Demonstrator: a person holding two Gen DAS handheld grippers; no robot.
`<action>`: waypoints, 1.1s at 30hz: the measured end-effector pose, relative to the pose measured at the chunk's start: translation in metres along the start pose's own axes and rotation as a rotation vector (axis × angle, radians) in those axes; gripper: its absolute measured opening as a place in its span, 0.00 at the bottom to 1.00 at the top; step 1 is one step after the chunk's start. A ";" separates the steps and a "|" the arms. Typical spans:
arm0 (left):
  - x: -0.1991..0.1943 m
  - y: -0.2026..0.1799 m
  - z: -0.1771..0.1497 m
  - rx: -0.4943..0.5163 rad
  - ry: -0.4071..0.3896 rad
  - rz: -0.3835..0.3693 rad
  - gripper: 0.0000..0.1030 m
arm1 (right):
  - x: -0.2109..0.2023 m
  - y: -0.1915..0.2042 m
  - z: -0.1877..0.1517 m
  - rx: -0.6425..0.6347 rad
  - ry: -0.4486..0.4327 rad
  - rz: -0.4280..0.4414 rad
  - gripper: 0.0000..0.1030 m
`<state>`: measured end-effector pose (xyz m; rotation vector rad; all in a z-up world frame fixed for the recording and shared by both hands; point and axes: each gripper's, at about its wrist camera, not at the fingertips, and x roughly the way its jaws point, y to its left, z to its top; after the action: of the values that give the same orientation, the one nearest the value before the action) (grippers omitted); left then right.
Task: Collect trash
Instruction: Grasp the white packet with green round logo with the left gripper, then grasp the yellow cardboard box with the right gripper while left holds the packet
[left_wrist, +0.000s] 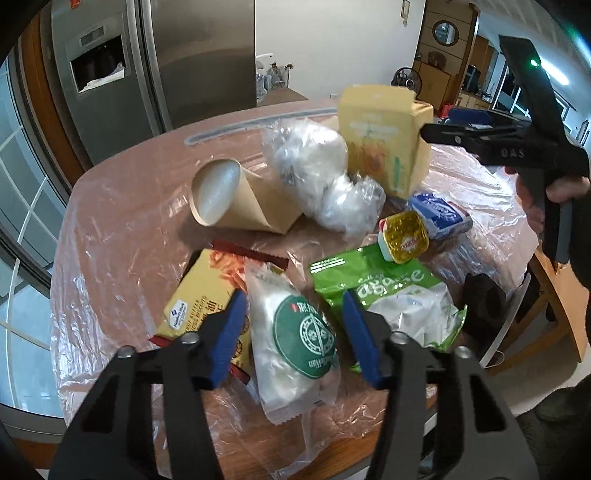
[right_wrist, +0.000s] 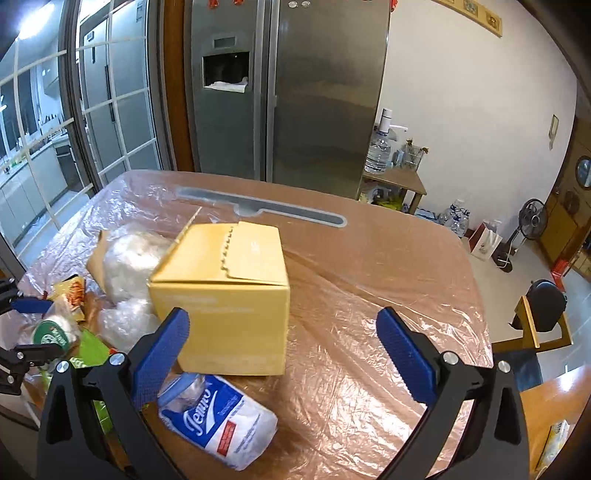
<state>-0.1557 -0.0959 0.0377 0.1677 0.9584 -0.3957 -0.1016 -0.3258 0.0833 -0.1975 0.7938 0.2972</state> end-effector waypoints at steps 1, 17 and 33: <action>0.002 -0.001 -0.002 0.005 0.011 0.005 0.47 | 0.001 0.000 0.000 0.002 -0.001 -0.003 0.96; 0.001 0.002 -0.009 -0.042 0.016 -0.048 0.36 | -0.001 0.016 0.007 0.151 -0.007 0.040 0.96; -0.002 0.008 -0.009 -0.061 0.004 -0.055 0.36 | 0.023 0.050 0.009 0.237 0.036 -0.079 0.96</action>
<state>-0.1601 -0.0857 0.0340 0.0868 0.9792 -0.4161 -0.0967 -0.2717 0.0696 -0.0112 0.8473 0.1232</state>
